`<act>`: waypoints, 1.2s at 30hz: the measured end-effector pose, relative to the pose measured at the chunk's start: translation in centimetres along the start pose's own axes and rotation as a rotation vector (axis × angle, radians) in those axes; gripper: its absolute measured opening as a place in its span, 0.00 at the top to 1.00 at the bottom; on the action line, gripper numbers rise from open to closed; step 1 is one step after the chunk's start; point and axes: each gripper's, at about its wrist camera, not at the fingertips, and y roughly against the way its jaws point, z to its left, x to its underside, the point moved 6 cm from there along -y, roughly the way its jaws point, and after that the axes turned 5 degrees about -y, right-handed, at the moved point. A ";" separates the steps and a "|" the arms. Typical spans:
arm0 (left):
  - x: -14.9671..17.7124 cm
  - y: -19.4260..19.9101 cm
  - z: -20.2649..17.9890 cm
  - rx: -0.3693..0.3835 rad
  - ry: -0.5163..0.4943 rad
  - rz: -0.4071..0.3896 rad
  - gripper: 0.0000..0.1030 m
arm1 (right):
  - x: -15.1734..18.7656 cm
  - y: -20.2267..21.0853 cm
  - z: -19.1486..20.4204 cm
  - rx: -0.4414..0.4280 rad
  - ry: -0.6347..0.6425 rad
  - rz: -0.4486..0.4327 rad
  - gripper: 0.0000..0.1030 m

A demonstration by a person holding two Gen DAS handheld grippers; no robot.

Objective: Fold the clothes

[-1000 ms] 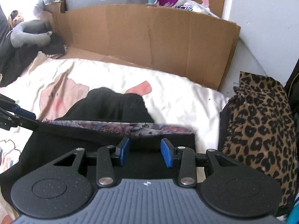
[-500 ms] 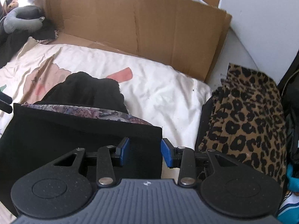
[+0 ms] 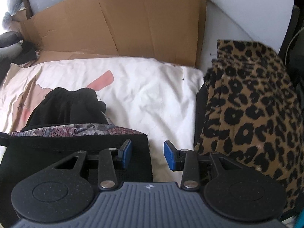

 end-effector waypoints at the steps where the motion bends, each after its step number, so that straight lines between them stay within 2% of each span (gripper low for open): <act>1: 0.0 0.0 0.1 0.008 0.012 -0.001 0.91 | 0.1 -0.2 0.0 -0.011 -0.004 0.003 0.58; 2: 0.0 0.0 0.2 0.017 0.023 -0.003 0.96 | 0.1 -0.3 0.0 -0.023 -0.012 0.006 0.58; 4: -0.1 0.2 0.1 0.025 0.021 -0.012 0.97 | 0.1 -0.4 -0.2 -0.041 -0.033 0.009 0.65; 6: -0.3 0.6 0.0 0.021 0.013 -0.032 0.97 | 0.1 -0.5 -0.4 -0.062 -0.058 0.017 0.95; 8: -0.6 0.9 0.1 0.019 0.023 -0.048 0.97 | 0.0 -0.3 -0.5 -0.072 -0.071 0.012 0.98; 13: -1.2 1.2 0.6 0.011 0.036 -0.058 0.97 | -0.6 0.5 -0.8 -0.080 -0.087 -0.021 0.99; 17: -0.9 0.4 0.7 0.002 0.031 -0.037 0.97 | -0.7 0.0 -1.1 -0.094 -0.118 0.016 0.96; 19: -0.8 0.0 0.7 -0.003 0.026 -0.029 0.97 | -0.4 -0.5 -1.1 -0.090 -0.116 0.025 0.85; 20: -0.7 -0.2 0.8 -0.004 0.027 -0.025 0.97 | -0.3 -0.8 -1.1 -0.088 -0.115 0.031 0.75; 24: -0.7 -0.6 1.0 -0.004 0.034 -0.016 0.97 | 0.3 -2.4 -1.1 -0.128 -0.148 0.093 0.73; 26: -0.6 -0.6 1.0 -0.006 0.033 -0.015 0.97 | 0.3 -2.5 -1.1 -0.146 -0.160 0.092 0.77; 27: -0.6 -0.6 1.0 -0.007 0.032 -0.015 0.97 | 0.3 -2.5 -1.1 -0.161 -0.164 0.094 0.88; 28: -0.6 -0.6 1.0 -0.009 0.029 -0.014 0.97 | 0.2 -2.5 -1.1 -0.174 -0.167 0.096 0.93; 36: -0.8 -0.3 0.9 -0.019 0.040 -0.016 0.97 | -1.0 -1.3 -0.7 -0.106 -0.080 0.022 0.97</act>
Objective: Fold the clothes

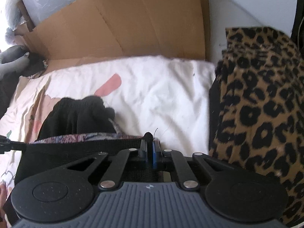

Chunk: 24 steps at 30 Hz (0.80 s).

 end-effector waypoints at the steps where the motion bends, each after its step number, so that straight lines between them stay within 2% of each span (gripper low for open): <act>1: 0.1 -0.1 0.1 -0.001 0.006 0.005 0.97 | -0.1 -0.3 -0.1 0.006 0.002 0.002 0.97; 8: 0.1 -1.1 0.4 -0.012 0.002 0.020 0.97 | -0.1 -2.2 -0.1 0.026 0.015 0.009 0.97; 15: 0.0 -1.3 0.4 -0.028 -0.026 0.026 0.97 | -1.5 -1.6 0.3 0.039 0.014 -0.033 0.97; 17: 0.1 -1.6 0.4 -0.032 -0.044 0.034 0.94 | -1.4 -2.1 0.3 0.043 0.006 -0.024 0.97; 20: 0.3 -1.9 0.7 -0.051 -0.024 0.043 0.84 | -0.3 -3.3 0.6 0.051 -0.003 0.004 0.97; 22: 0.3 -1.8 0.6 -0.057 -0.017 0.042 0.84 | 0.2 -3.6 0.9 0.063 0.019 0.003 0.95; 24: 0.3 -1.3 0.4 -0.070 -0.036 0.039 0.83 | -0.2 -2.9 1.0 0.072 0.026 -0.004 0.88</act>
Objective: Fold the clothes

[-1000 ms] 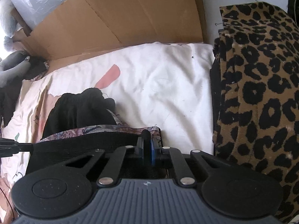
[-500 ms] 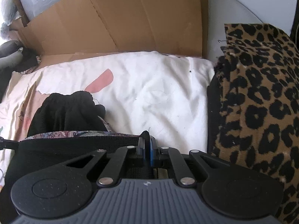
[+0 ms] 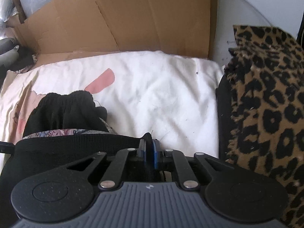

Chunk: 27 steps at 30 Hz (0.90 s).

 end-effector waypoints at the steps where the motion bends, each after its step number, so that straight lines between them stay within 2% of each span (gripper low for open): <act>1: 0.0 0.3 0.0 -0.004 0.000 -0.003 0.82 | -0.2 0.5 -0.1 0.000 0.000 -0.010 0.86; 4: 0.2 1.5 0.0 -0.002 0.019 -0.012 0.79 | -1.1 2.2 -0.8 -0.012 -0.015 -0.051 0.80; 7: 0.4 2.5 0.1 0.007 0.046 -0.027 0.64 | -1.5 3.4 -1.2 -0.030 -0.032 -0.070 0.73; 8: 0.5 2.6 -0.1 0.012 0.045 -0.025 0.63 | -1.5 3.7 -1.3 -0.037 -0.033 -0.073 0.72; 11: 0.9 2.6 -0.6 0.021 0.038 -0.017 0.63 | -1.0 3.6 -1.3 -0.034 -0.006 -0.060 0.64; 20: 1.2 1.0 -0.9 0.000 0.030 -0.010 0.64 | 0.7 1.4 -0.3 -0.005 0.075 0.008 0.64; 27: 0.8 0.2 -0.5 0.008 0.038 -0.020 0.64 | 0.5 0.0 -0.3 0.015 0.074 0.047 0.63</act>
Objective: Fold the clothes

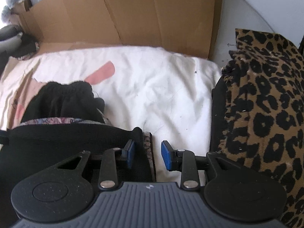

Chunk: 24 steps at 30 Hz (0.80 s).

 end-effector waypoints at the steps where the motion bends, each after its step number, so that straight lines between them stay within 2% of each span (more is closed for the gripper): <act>1: 0.0 -0.2 -0.1 -0.004 -0.008 0.002 0.64 | 0.1 -0.1 0.1 0.003 -0.002 0.007 0.63; 8: -0.1 -1.2 -0.9 -0.006 -0.067 0.008 0.64 | 0.4 -0.9 0.7 0.028 0.035 0.031 0.61; 11: -0.1 -1.5 -1.3 -0.010 -0.084 0.009 0.64 | 0.6 -0.9 0.7 0.043 0.055 0.027 0.56; 18: -0.1 -1.7 -1.2 0.003 -0.069 0.009 0.63 | 0.5 -1.4 0.8 0.044 0.068 0.027 0.54; 24: 0.0 -1.6 -1.1 0.007 -0.046 -0.009 0.70 | 0.4 -1.8 0.5 0.020 0.060 0.031 0.55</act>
